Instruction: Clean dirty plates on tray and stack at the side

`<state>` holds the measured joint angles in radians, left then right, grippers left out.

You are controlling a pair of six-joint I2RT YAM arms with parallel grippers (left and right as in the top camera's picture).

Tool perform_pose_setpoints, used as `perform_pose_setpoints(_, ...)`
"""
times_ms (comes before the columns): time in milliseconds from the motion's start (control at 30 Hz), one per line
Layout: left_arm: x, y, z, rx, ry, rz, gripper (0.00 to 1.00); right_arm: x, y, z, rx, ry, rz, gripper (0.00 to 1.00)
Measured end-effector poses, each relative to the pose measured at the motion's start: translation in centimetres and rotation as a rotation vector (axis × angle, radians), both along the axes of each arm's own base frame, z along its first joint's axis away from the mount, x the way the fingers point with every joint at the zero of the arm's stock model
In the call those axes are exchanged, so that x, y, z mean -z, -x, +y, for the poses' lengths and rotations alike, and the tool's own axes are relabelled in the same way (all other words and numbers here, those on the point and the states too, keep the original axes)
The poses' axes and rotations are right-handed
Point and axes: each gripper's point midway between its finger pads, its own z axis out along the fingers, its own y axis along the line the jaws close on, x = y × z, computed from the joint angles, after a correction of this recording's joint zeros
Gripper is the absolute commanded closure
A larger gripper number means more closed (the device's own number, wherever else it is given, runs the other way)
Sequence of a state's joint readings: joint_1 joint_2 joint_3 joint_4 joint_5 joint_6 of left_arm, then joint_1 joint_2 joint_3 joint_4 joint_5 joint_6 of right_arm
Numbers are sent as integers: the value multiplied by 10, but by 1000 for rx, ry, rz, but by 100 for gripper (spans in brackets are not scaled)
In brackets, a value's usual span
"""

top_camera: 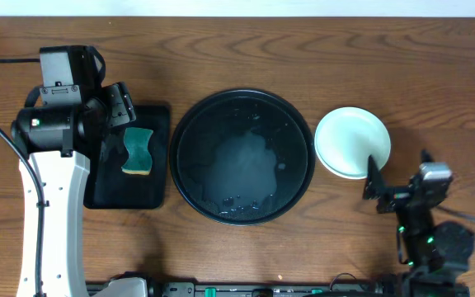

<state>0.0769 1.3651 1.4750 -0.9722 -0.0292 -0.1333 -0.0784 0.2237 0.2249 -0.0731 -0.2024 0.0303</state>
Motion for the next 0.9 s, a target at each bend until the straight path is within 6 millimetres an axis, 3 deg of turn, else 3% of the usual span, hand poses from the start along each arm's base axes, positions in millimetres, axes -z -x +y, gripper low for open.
perform_pose_setpoints(233, 0, 0, 0, 0, 0, 1, 26, 23, 4, 5, -22, 6, -98, 1)
perform_pose_setpoints(433, 0, 0, 0, 0, 0, 0, 26, 54, 6, 9, -34, -1, -12, 1)
perform_pose_setpoints(900, 0, 0, 0, 0, 0, 0, 26, 54, 6, 9, -35, -1, -10, 1)
